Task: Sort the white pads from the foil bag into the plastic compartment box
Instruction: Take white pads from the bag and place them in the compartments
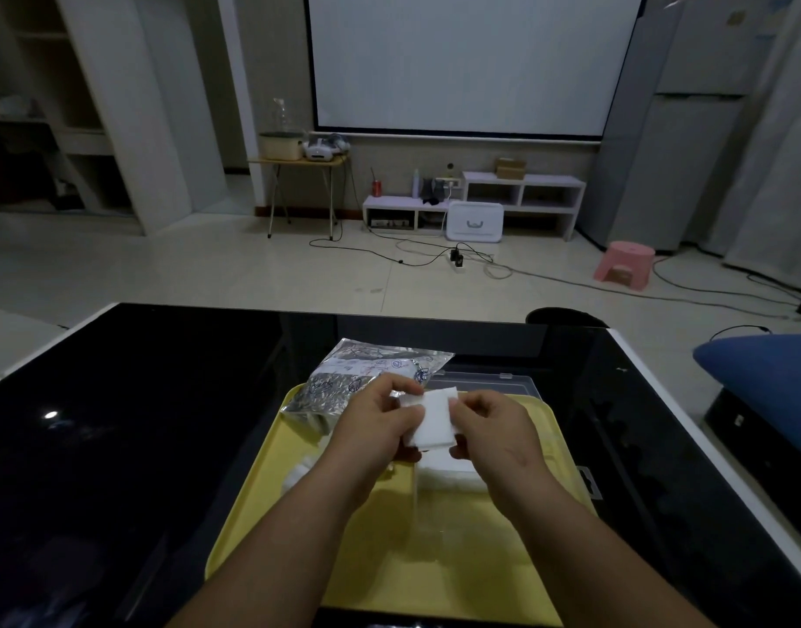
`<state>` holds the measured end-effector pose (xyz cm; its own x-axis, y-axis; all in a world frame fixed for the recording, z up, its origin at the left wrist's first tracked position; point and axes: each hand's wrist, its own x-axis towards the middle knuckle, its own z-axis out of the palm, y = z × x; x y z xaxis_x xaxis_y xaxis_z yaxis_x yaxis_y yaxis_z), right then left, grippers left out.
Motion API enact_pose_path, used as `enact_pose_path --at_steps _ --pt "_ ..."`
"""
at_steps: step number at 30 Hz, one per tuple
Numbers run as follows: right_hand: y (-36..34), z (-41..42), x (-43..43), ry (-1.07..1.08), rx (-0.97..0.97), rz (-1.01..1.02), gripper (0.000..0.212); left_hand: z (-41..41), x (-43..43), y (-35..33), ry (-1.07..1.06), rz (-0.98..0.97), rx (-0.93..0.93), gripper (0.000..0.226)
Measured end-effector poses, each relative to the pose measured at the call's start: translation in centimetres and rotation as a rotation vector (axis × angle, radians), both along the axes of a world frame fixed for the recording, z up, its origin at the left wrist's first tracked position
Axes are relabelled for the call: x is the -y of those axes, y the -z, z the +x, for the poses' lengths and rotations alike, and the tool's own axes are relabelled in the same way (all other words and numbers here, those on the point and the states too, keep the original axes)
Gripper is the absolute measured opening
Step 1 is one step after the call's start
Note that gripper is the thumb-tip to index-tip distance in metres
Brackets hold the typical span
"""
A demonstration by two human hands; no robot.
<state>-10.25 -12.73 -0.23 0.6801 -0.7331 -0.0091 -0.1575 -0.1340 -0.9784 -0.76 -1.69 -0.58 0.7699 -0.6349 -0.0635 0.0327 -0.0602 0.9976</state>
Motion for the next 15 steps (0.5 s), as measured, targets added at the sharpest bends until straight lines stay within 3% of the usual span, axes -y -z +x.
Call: enact_pose_path --at_steps 4,9,15 --pt "0.1 0.0 -0.1 0.024 0.006 -0.031 0.011 0.1 0.1 0.4 -0.016 0.019 0.004 0.01" --pt "0.0 0.4 -0.1 0.138 0.036 0.046 0.014 0.4 0.3 0.6 -0.061 0.016 -0.004 0.015" --pt "-0.2 0.1 1.4 0.247 0.08 -0.096 0.016 0.7 0.1 0.6 -0.12 0.029 -0.014 0.01"
